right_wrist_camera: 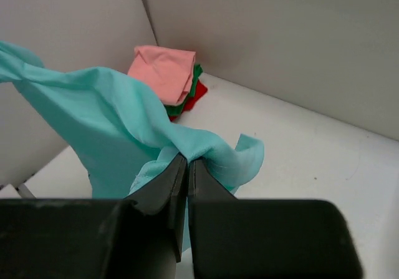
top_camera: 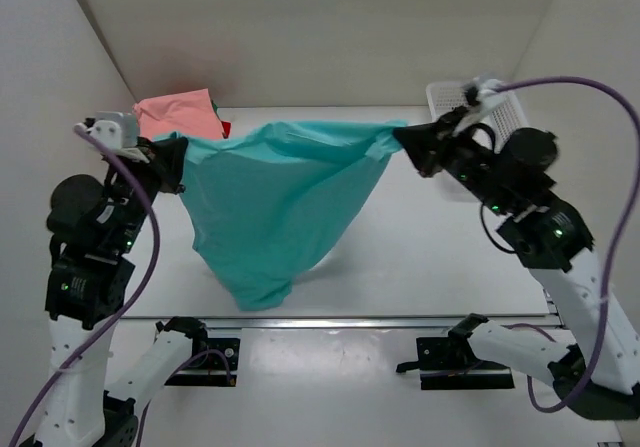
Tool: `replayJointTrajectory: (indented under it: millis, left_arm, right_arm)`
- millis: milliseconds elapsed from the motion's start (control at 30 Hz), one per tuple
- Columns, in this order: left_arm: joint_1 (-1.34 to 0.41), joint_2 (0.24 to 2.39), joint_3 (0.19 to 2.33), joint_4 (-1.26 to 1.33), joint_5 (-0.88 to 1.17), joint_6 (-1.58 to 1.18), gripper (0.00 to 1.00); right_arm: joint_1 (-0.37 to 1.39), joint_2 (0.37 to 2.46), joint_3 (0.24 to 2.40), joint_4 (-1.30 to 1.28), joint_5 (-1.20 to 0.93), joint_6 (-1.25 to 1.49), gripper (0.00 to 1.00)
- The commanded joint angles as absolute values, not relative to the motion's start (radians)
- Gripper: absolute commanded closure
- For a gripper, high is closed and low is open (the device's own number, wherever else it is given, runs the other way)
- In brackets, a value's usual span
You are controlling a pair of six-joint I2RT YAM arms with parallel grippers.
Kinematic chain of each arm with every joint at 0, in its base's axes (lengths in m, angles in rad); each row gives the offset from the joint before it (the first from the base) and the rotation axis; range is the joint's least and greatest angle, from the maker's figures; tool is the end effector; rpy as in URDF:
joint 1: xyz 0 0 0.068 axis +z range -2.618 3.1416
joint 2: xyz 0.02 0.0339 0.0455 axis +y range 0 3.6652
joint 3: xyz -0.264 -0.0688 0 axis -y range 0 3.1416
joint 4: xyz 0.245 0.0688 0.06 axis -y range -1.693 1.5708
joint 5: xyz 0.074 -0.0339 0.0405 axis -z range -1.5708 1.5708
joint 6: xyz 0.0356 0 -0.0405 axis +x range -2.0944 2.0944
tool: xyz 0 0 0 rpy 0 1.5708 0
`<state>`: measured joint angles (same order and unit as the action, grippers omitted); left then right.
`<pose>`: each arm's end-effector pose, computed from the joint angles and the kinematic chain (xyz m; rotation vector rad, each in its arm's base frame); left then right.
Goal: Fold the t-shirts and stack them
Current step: Flatten out the tshirt
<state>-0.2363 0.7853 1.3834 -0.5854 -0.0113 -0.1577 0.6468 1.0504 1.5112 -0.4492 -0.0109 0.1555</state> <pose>0.1086 -0.0257 0.4891 0.0526 1.5651 -0.3017 0.1523 0.1155 0.5065 -0.3964 1.5450 0.6381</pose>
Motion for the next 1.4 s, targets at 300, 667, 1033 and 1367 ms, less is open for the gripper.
replayJointTrajectory:
  millis: [300,667,1033,1367]
  left_arm:
    - [-0.131,1.208,1.475,-0.431,0.231,-0.172,1.0]
    - [-0.026,1.799,2.248,-0.479,0.31,-0.279,1.0]
    - [-0.121,1.435,1.579,-0.263,0.259,-0.258,1.0]
    - [-0.216,0.812,0.634,-0.394,0.138,-0.399,0.9]
  right_arm:
    - [0.192,1.36,1.552,-0.511,-0.417,0.121,1.0]
    - [0.164,1.905,2.397,-0.594,-0.236,-0.054,1.0]
    - [-0.009,1.686,1.853,-0.415,-0.382,0.032,1.0]
    - [0.176,1.208,0.9,-0.486,-0.161,0.221,0.99]
